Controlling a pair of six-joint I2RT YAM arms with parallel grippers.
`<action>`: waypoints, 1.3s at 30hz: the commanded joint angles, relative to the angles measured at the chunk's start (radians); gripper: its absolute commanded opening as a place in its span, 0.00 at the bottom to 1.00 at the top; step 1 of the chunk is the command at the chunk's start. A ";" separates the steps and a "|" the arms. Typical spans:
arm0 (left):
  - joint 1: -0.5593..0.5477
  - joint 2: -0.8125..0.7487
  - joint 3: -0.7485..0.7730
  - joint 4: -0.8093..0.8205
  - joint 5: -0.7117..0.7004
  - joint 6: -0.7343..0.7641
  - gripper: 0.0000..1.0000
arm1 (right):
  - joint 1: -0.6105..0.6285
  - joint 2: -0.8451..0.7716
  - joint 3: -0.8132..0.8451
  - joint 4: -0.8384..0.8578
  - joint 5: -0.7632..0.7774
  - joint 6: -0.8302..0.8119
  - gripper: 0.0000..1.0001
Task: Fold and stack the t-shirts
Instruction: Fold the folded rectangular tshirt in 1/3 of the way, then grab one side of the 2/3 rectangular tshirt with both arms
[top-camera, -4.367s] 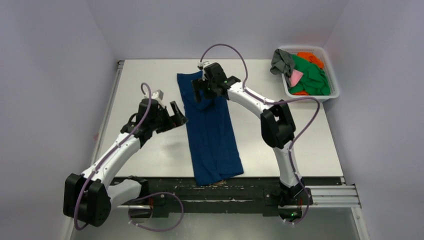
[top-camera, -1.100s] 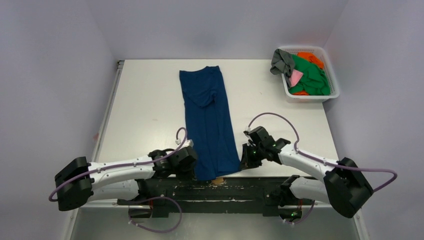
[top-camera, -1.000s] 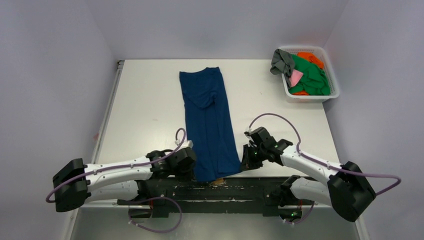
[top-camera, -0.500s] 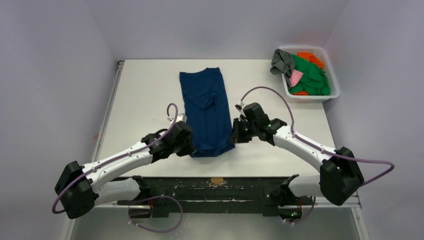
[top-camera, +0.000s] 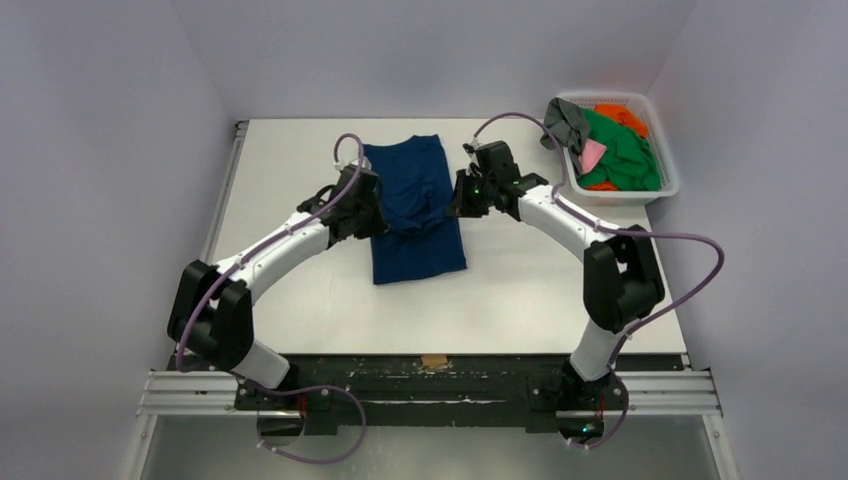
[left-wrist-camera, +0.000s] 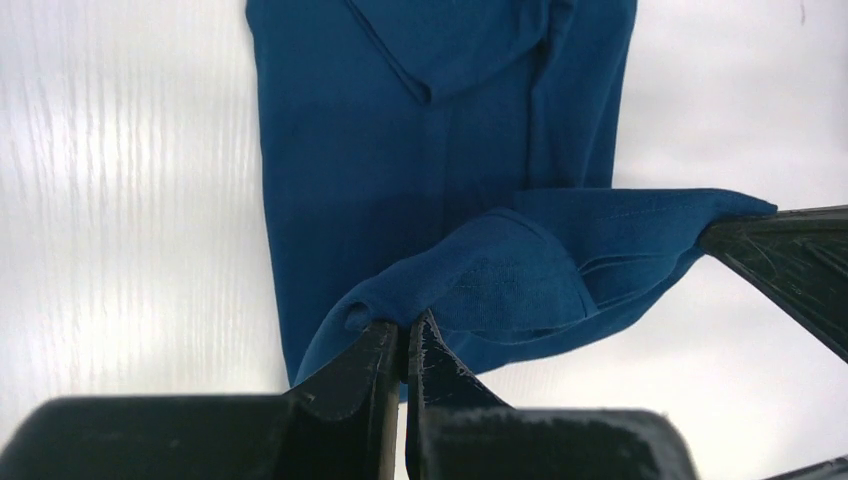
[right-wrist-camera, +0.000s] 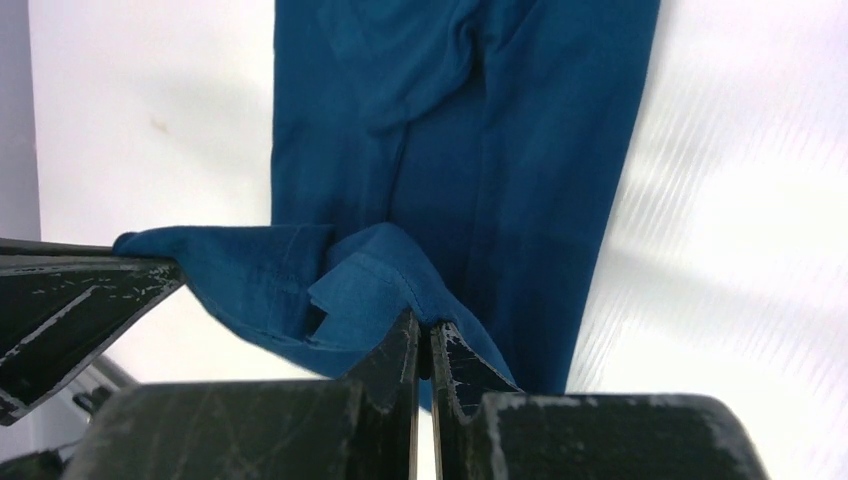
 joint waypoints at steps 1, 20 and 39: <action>0.068 0.111 0.137 0.002 0.055 0.105 0.00 | -0.025 0.077 0.126 -0.008 0.022 -0.023 0.00; 0.223 0.410 0.457 -0.088 0.225 0.160 0.82 | -0.107 0.357 0.441 -0.045 -0.033 -0.024 0.77; 0.220 0.073 -0.143 0.070 0.398 0.041 0.88 | -0.099 0.044 -0.153 -0.046 -0.084 -0.062 0.74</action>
